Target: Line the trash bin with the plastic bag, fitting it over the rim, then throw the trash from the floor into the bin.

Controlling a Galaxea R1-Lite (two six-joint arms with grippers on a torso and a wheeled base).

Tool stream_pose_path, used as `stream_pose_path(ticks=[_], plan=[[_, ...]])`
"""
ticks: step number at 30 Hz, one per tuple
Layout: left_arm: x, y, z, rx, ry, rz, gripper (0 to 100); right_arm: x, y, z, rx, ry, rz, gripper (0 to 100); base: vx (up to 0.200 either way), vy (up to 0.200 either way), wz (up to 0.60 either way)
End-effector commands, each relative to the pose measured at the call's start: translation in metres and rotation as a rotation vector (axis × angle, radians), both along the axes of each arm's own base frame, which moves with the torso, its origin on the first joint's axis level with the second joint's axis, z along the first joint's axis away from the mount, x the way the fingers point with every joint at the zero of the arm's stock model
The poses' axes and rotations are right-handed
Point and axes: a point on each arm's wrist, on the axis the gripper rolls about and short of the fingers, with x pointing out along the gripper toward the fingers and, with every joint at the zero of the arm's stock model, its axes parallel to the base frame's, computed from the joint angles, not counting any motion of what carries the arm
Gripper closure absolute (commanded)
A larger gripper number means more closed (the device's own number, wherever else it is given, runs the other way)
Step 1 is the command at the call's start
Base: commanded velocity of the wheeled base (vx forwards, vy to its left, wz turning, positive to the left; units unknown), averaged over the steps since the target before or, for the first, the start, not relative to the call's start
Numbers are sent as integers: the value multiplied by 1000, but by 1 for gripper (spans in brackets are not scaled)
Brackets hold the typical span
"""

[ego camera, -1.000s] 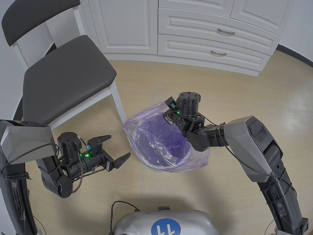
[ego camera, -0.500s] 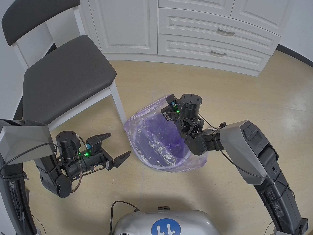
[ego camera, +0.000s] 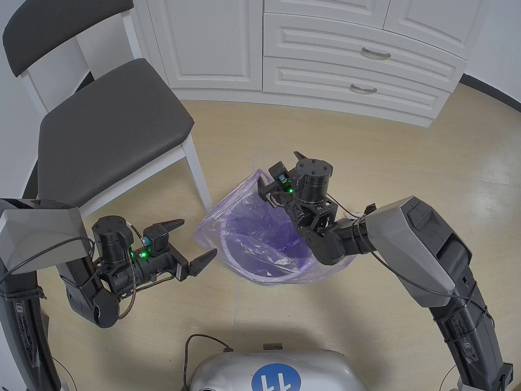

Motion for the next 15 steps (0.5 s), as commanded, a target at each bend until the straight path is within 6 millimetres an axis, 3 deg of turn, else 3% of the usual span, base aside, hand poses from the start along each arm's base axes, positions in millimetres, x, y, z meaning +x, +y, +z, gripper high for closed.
stream_pose_path(ticks=[1, 11, 15], plan=[[1, -1, 1, -3, -5, 1, 0, -60, -10, 44, -71, 90, 58, 0, 0, 0, 0], [5, -7, -1, -1, -12, 22, 0, -98, -38, 54, -27, 177, 49, 0, 0, 0, 0], [13, -20, -4, -32, -3, 81, 0, -117, -58, 32, -7, 281, 0, 0, 0, 0, 0]])
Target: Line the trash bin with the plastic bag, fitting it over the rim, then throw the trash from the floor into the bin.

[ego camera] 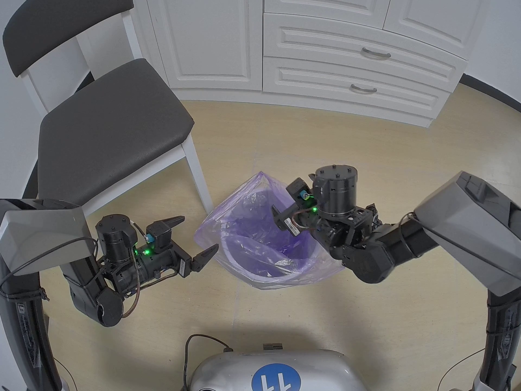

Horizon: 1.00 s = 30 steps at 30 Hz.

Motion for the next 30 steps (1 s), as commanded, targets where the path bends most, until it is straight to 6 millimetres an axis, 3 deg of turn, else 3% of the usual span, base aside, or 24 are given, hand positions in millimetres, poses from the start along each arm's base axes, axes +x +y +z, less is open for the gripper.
stream_pose_path(ticks=[1, 5, 13, 21, 30], plan=[[11, -20, -2, -52, 5, 65, 0, -36, -29, 2, 94, 72, -79, 0, 0, 0, 0], [19, -29, -2, -86, 8, 111, 0, -40, -33, -16, 236, 93, -124, 0, 0, 0, 0], [26, -40, -3, -86, 44, 195, 0, -41, -51, -44, 319, 174, -196, 0, 0, 0, 0], [29, -39, -2, -84, 49, 213, 0, -43, -50, -63, 364, 215, -212, 0, 0, 0, 0], [34, -38, -2, -72, 53, 263, 0, -28, -47, -78, 363, 220, -229, 0, 0, 0, 0]])
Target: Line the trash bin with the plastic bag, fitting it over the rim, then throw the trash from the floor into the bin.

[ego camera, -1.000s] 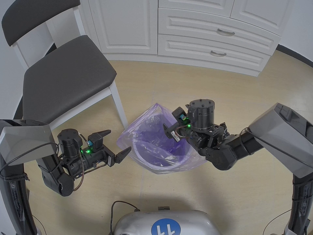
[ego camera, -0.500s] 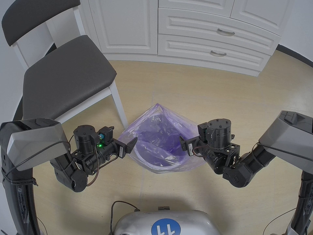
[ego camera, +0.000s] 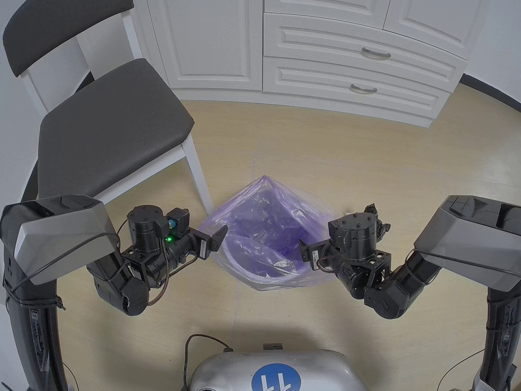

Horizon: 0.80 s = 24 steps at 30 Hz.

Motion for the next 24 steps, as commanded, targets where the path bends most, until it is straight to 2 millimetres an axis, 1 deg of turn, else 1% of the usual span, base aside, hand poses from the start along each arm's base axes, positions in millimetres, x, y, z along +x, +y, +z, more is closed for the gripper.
stream_pose_path(ticks=[1, 4, 6, 7, 9, 11, 14, 17, 18, 20, 24], plan=[[3, -1, -2, 3, -1, 14, 0, 7, -1, -13, -12, 18, -14, 0, 0, 0, 0], [5, -1, -4, 4, 2, 15, 0, 16, -7, -9, 0, -3, -45, 0, 0, 0, 0], [6, -1, -4, 4, 2, 15, 0, 17, -7, -8, 2, -5, -48, 0, 0, 0, 0], [7, -2, -5, 4, 2, 15, 0, 23, -12, -5, 7, -18, -72, 0, 0, 0, 0], [7, -2, -5, 4, 2, 15, 0, 26, -14, -3, 11, -27, -84, 0, 0, 0, 0], [10, -2, -8, 3, 2, 19, 0, 33, -17, 1, 19, -50, -114, 0, 0, 0, 0], [14, -2, -10, 7, -6, 53, 0, 41, -20, 0, 23, -62, -140, 0, 0, 0, 0], [19, -3, -12, 10, -14, 86, 0, 47, -20, -4, 26, -71, -152, 0, 0, 0, 0], [22, -3, -12, 9, -21, 103, 0, 53, -19, -6, 38, -96, -160, 0, 0, 0, 0], [24, -3, -13, 9, -23, 111, 0, 58, -16, -7, 52, -128, -166, 0, 0, 0, 0], [28, -2, -13, 8, -29, 122, 0, 66, -13, -2, 84, -180, -178, 0, 0, 0, 0]])
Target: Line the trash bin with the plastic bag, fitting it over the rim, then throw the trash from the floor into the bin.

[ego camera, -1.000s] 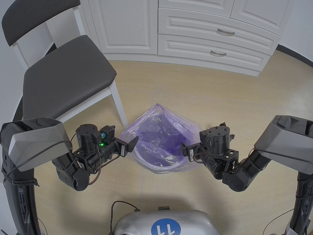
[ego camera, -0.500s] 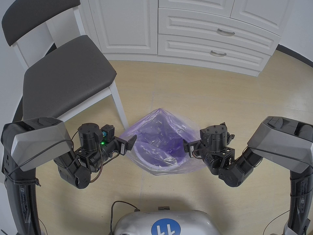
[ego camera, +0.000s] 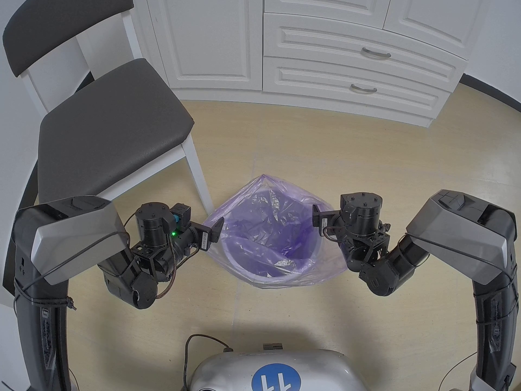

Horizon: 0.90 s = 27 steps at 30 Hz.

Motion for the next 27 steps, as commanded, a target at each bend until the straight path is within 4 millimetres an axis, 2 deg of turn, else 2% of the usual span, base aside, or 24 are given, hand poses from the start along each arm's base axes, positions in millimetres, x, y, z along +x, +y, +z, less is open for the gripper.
stream_pose_path(ticks=[1, 8, 19, 27], plan=[[5, 1, -5, 3, 2, 19, 0, 12, 3, -7, 12, -24, -13, 0, 0, 0, 0], [12, 1, -5, 13, 3, 72, 0, 23, 5, -4, 52, -93, -20, 0, 0, 0, 0], [33, 2, -4, 14, -45, 197, 0, 41, 12, -7, 113, -153, -20, 0, 0, 0, 0], [39, 6, -3, 19, -41, 240, 0, 56, 3, -9, 135, -179, -51, 0, 0, 0, 0]])
